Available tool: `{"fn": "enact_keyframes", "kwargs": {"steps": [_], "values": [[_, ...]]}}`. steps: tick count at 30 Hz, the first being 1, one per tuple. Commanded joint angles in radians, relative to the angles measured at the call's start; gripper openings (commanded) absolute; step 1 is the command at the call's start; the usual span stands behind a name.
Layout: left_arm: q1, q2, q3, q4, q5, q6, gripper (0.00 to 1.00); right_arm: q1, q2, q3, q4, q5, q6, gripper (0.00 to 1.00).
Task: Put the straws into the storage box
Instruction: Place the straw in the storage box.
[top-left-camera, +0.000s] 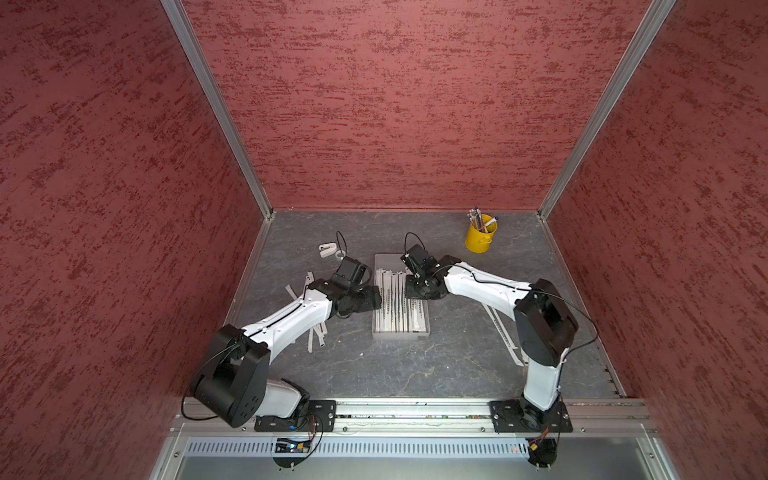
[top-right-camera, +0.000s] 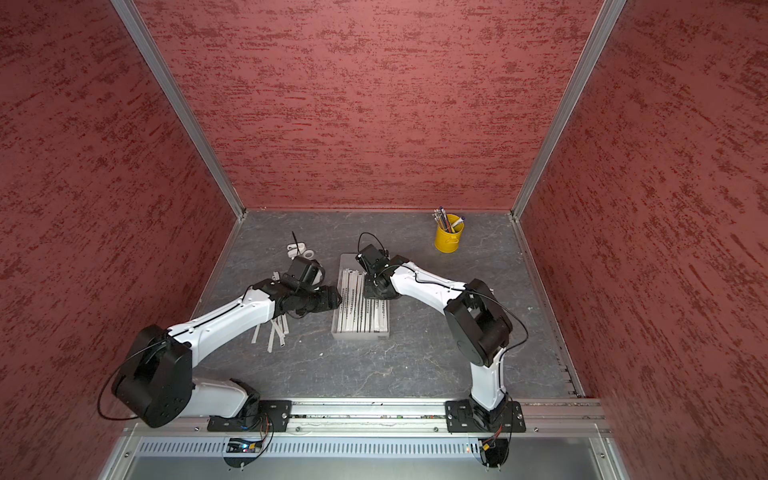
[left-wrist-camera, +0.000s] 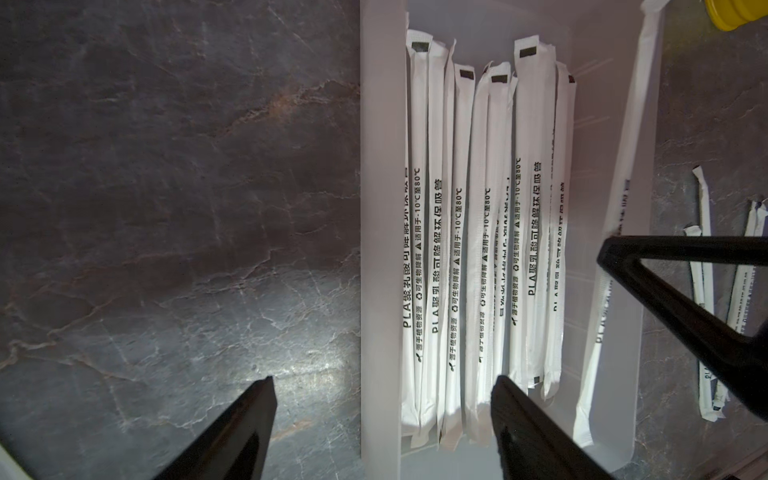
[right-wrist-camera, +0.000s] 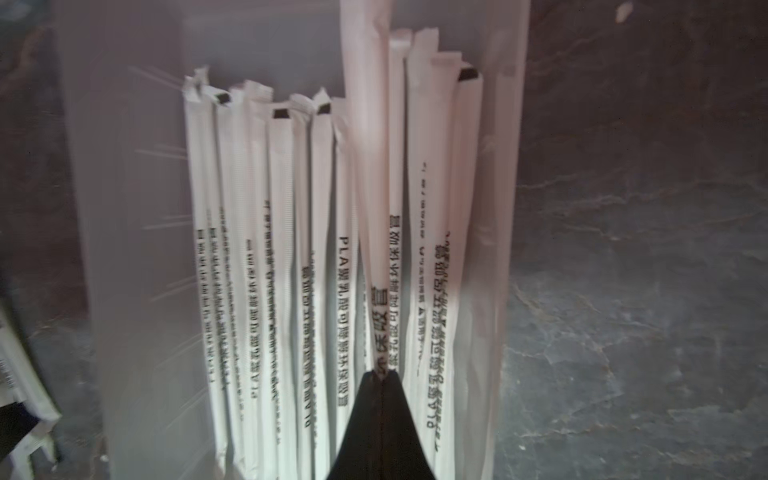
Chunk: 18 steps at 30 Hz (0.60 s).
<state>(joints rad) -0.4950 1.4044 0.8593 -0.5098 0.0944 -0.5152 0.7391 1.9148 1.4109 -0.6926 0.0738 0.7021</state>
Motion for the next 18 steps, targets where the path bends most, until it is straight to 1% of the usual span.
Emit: {"fn": "enact_keyframes", "kwargs": {"steps": [1, 8, 11, 15, 18], "values": [[-0.012, 0.021, 0.020, 0.018, -0.036, 0.005, 0.84, 0.016, 0.022, 0.021, -0.012, 0.061, 0.043, 0.04], [-0.049, 0.059, 0.016, 0.055, -0.047, -0.025, 0.84, 0.022, 0.075, 0.037, 0.003, 0.046, 0.056, 0.05], [-0.054, 0.069, 0.018, 0.050, -0.044, -0.028, 0.84, 0.022, 0.070, 0.054, -0.022, 0.047, 0.045, 0.09], [-0.054, 0.050, 0.033, 0.015, -0.068, -0.014, 0.87, 0.018, -0.018, 0.040, -0.063, 0.048, 0.023, 0.19], [-0.052, 0.000, 0.041, -0.005, -0.102, 0.008, 0.92, -0.006, -0.139, -0.032, -0.065, 0.015, 0.012, 0.25]]}}
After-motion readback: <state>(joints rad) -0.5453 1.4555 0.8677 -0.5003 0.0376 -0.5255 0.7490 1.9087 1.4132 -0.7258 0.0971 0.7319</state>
